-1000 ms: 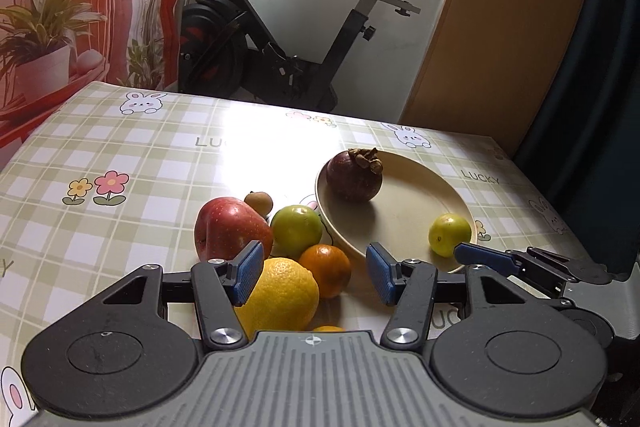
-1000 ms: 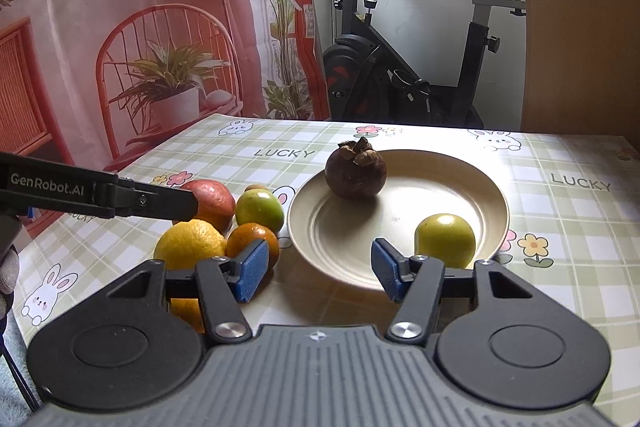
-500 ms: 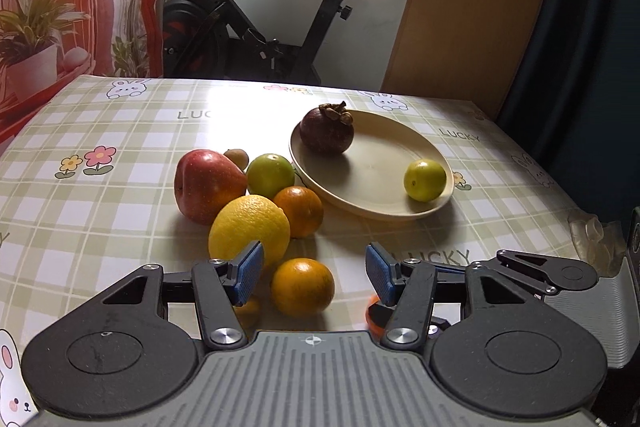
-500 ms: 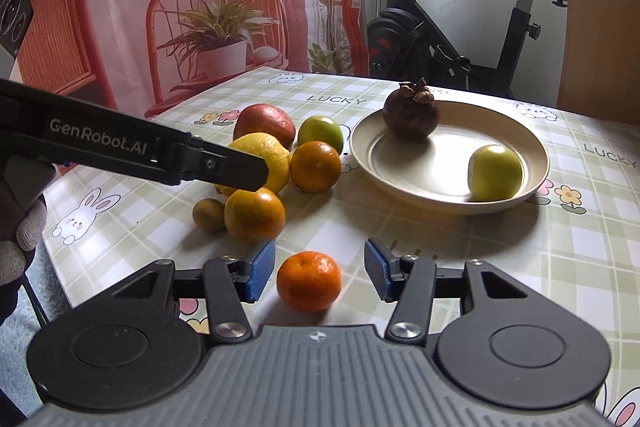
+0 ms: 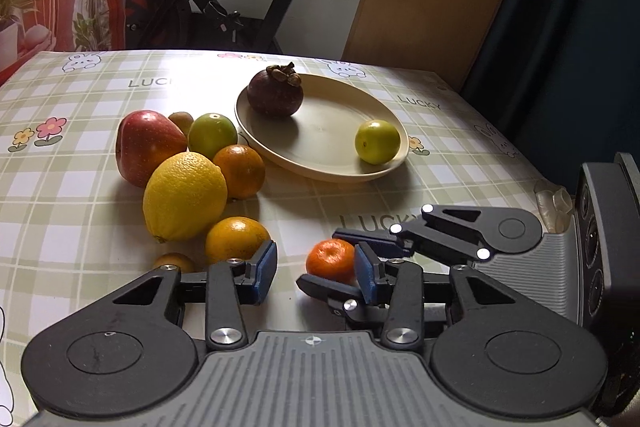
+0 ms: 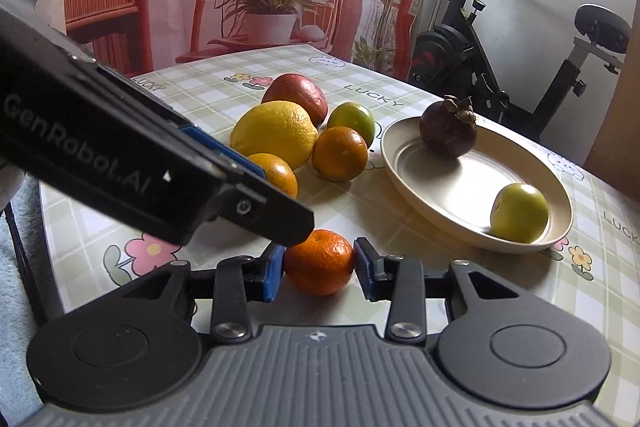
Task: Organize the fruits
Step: 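Close the right gripper on the tangerine while the left gripper pinches it too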
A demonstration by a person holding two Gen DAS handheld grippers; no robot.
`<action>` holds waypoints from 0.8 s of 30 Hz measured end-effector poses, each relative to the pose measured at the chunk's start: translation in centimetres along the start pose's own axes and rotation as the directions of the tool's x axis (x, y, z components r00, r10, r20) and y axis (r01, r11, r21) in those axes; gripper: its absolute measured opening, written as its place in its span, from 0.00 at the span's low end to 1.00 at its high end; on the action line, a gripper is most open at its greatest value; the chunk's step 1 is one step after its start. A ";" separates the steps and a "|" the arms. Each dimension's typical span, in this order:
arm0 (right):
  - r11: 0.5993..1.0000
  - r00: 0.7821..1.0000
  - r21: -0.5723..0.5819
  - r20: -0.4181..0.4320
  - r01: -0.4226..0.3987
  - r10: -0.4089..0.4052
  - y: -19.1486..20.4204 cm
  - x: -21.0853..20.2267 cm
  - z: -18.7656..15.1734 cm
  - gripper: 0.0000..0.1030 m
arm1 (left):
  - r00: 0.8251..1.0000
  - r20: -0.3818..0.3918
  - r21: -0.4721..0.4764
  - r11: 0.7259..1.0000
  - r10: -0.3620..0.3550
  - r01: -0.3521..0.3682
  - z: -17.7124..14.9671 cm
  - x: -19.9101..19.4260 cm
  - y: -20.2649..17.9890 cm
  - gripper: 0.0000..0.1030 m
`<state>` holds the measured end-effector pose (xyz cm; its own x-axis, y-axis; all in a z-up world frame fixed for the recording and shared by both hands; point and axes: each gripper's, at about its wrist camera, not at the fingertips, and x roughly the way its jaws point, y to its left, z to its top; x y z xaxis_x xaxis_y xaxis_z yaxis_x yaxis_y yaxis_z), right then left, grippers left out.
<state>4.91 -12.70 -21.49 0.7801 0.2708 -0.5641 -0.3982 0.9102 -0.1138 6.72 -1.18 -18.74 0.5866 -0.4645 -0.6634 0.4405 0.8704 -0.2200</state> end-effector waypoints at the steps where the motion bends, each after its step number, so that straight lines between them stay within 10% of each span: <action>1: 1.000 1.000 0.014 0.001 -0.010 0.010 -0.4 0.2 0.0 0.39 | 1.000 -0.001 -0.001 1.000 -0.002 0.002 0.0 0.1 0.0 0.43; 24: 0.994 0.999 0.105 0.008 -0.043 0.042 -1.4 -0.4 -0.7 0.40 | 0.996 -0.080 -0.015 0.999 -0.037 0.036 0.7 3.5 -0.5 0.34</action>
<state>4.82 -14.33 -21.63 0.7662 0.3115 -0.5620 -0.3782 0.9257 -0.0027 9.10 -3.34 -20.47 0.5138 -0.4823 -0.7095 0.4515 0.8552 -0.2544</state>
